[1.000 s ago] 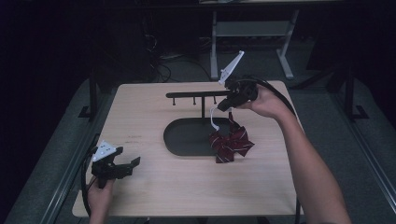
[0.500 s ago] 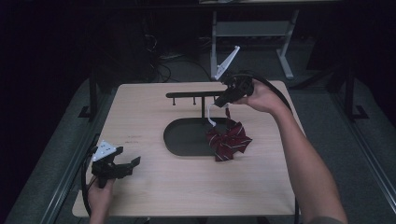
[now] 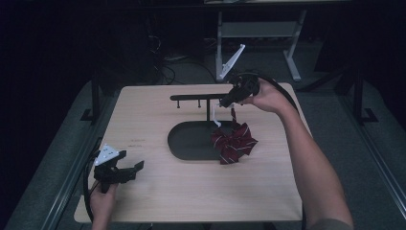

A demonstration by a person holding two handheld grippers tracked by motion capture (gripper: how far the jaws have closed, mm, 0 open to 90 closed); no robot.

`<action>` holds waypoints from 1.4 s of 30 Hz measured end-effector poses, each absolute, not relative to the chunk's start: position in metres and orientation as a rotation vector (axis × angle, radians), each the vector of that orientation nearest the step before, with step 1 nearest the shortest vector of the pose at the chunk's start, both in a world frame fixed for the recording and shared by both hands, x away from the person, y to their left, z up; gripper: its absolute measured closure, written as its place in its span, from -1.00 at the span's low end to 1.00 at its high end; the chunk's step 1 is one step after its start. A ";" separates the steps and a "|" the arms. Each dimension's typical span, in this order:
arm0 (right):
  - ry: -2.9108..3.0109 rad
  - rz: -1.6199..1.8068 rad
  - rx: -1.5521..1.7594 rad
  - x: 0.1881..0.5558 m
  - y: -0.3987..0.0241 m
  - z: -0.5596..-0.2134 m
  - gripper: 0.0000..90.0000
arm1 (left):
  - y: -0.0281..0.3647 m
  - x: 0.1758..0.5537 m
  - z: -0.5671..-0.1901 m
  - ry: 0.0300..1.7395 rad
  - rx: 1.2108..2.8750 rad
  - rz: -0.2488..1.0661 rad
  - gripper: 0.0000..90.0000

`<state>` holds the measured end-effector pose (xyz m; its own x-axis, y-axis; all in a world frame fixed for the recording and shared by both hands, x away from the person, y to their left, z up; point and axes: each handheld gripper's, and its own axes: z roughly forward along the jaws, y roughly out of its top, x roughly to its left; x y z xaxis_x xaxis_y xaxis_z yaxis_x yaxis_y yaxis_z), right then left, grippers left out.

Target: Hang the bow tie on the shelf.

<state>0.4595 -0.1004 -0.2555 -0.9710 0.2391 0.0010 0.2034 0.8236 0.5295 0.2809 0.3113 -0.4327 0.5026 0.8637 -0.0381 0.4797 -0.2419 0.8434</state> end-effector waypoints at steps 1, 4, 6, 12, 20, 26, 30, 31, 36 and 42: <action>2.937 0.838 0.361 0.460 -0.100 -0.255 0.93 | 0.311 0.281 -0.433 1.112 1.888 0.563 -0.64; 2.937 0.829 0.359 0.463 -0.098 -0.254 0.93 | 0.312 0.281 -0.432 1.113 1.886 0.563 -0.64; 2.936 0.831 0.361 0.464 -0.097 -0.253 0.93 | 0.312 0.281 -0.432 1.111 1.888 0.563 -0.64; 2.946 0.818 0.385 0.471 -0.096 -0.258 0.93 | 0.311 0.281 -0.433 1.106 1.894 0.563 -0.64; 2.947 0.799 0.410 0.477 -0.093 -0.258 0.93 | 0.312 0.281 -0.432 1.111 1.888 0.560 -0.64; 2.944 0.791 0.424 0.482 -0.091 -0.256 0.93 | 0.311 0.281 -0.432 1.110 1.890 0.560 -0.64; 2.941 0.793 0.441 0.484 -0.090 -0.256 0.93 | 0.312 0.281 -0.432 1.112 1.889 0.558 -0.64; 2.941 0.793 0.443 0.486 -0.090 -0.256 0.93 | 0.312 0.281 -0.432 1.111 1.890 0.558 -0.64; 2.952 0.759 0.475 0.490 -0.090 -0.262 0.92 | 0.311 0.281 -0.432 1.106 1.892 0.558 -0.64; 2.942 0.762 0.482 0.492 -0.088 -0.263 0.92 | 0.311 0.281 -0.433 1.107 1.887 0.558 -0.64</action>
<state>0.4917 -0.0875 -0.2627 -0.9489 0.3153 0.0164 0.2836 0.8284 0.4830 0.2808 0.3114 -0.4325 0.5078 0.8605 -0.0416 0.4786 -0.2416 0.8441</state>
